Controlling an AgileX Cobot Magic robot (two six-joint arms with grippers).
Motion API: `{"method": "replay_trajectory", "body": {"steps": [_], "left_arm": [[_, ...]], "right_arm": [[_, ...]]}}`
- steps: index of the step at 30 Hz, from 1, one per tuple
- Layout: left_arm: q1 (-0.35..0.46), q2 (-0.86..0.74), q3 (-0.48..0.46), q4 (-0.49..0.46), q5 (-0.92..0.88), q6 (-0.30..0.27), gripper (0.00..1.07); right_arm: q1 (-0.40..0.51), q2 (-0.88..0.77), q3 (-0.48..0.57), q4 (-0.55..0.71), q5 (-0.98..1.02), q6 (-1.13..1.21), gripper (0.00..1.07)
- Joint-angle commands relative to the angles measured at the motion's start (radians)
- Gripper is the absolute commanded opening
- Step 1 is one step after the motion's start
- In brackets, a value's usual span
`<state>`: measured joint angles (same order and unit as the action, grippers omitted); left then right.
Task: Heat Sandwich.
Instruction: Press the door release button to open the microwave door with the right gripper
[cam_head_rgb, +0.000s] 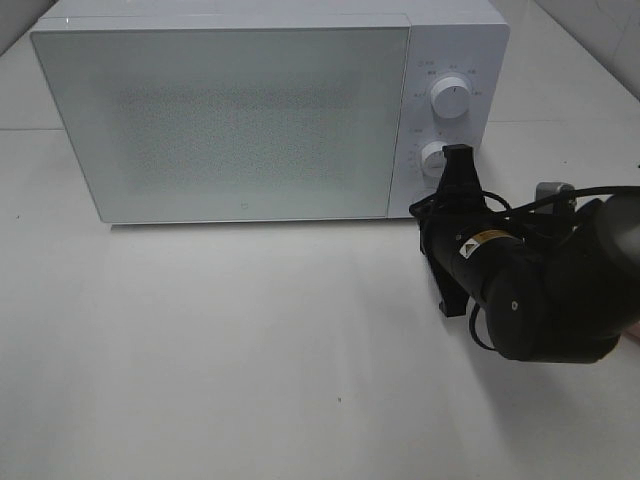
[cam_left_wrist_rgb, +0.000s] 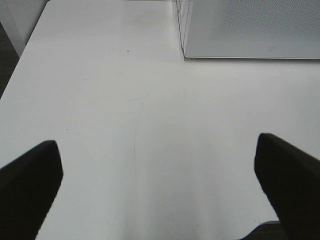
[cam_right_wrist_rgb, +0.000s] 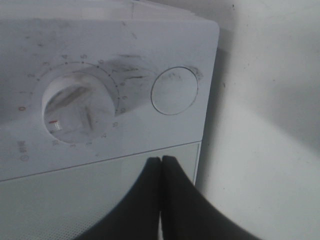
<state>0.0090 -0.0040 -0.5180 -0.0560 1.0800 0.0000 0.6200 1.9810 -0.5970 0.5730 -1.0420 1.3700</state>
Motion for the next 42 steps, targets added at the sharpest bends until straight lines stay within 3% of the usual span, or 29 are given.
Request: {"method": "replay_trajectory", "body": {"steps": [1, 21, 42], "left_arm": [[0.001, -0.017, 0.001, -0.006, -0.009, -0.010, 1.00], [0.001, -0.017, 0.001, -0.006, -0.009, -0.009, 1.00], [0.001, -0.017, 0.001, -0.006, -0.009, -0.009, 1.00]], "right_arm": [[-0.015, 0.035, -0.052, -0.016, 0.019, 0.011, 0.00], [-0.129, 0.126, -0.175, -0.051, 0.053, 0.026, 0.00], [-0.132, 0.174, -0.244, -0.014, -0.015, 0.006, 0.00]]}}
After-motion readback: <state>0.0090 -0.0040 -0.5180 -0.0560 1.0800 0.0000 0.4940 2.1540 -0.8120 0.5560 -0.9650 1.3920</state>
